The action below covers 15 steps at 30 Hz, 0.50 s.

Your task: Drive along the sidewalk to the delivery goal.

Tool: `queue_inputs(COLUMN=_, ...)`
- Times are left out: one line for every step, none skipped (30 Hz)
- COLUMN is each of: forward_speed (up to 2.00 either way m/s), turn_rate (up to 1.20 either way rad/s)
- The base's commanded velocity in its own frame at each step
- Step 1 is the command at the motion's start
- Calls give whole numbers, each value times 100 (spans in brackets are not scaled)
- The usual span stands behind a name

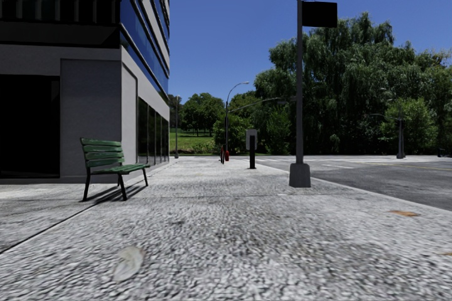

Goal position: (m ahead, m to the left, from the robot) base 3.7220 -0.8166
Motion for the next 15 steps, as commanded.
queue_inputs(forward_speed=200, turn_rate=0)
queue_inputs(forward_speed=200, turn_rate=0)
queue_inputs(forward_speed=200, turn_rate=0)
queue_inputs(forward_speed=200, turn_rate=0)
queue_inputs(forward_speed=200, turn_rate=0)
queue_inputs(forward_speed=200, turn_rate=0)
queue_inputs(forward_speed=200, turn_rate=0)
queue_inputs(forward_speed=200, turn_rate=0)
queue_inputs(forward_speed=200, turn_rate=0)
queue_inputs(forward_speed=200, turn_rate=0)
queue_inputs(forward_speed=200, turn_rate=0)
queue_inputs(forward_speed=200, turn_rate=0)
queue_inputs(forward_speed=200, turn_rate=0)
queue_inputs(forward_speed=200, turn_rate=0)
queue_inputs(forward_speed=200, turn_rate=0)
